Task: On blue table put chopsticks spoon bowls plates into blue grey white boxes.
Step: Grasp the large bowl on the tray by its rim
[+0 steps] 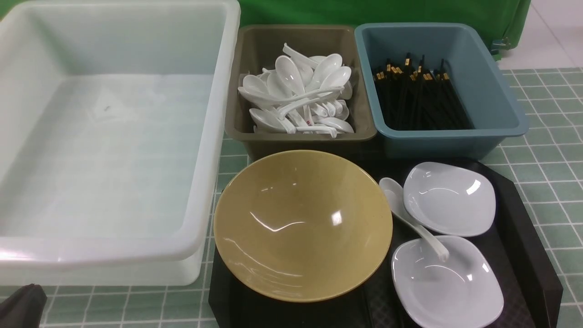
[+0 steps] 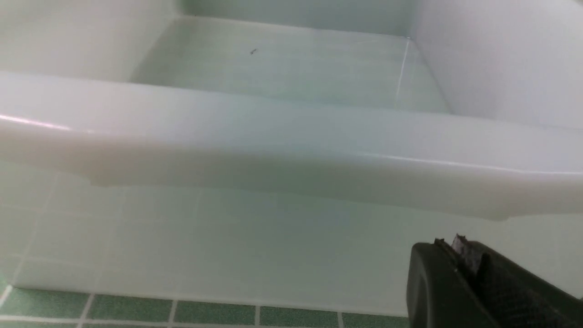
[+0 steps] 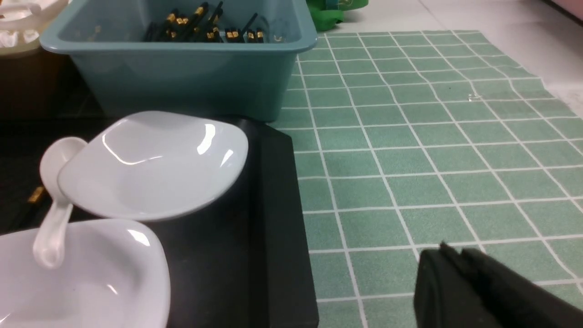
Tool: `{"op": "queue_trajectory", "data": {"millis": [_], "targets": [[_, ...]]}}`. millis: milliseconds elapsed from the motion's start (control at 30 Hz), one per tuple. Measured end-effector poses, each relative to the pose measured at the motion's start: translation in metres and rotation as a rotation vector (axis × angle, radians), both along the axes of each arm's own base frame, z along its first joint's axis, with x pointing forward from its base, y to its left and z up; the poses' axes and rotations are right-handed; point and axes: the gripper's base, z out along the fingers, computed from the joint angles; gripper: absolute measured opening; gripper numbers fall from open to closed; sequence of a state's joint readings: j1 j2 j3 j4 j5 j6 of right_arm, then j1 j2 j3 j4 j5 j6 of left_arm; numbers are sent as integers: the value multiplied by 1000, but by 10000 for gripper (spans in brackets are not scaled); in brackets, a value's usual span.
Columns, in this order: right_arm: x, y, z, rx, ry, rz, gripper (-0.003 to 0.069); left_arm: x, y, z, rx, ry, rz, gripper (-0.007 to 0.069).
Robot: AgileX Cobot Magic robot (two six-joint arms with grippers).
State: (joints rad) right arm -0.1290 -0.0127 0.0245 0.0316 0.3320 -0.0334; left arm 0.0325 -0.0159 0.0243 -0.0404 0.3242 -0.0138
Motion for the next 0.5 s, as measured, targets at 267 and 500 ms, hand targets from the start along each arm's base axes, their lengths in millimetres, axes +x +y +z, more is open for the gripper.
{"op": "queue_trajectory", "data": {"millis": [267,500], "targets": [[3,-1,15,-39,-183,-6,99,3,1,15,67,-173,3,5],[-8,0,65,-73,-744,-11,104,-7,1,62,74,-704,19,5]]}}
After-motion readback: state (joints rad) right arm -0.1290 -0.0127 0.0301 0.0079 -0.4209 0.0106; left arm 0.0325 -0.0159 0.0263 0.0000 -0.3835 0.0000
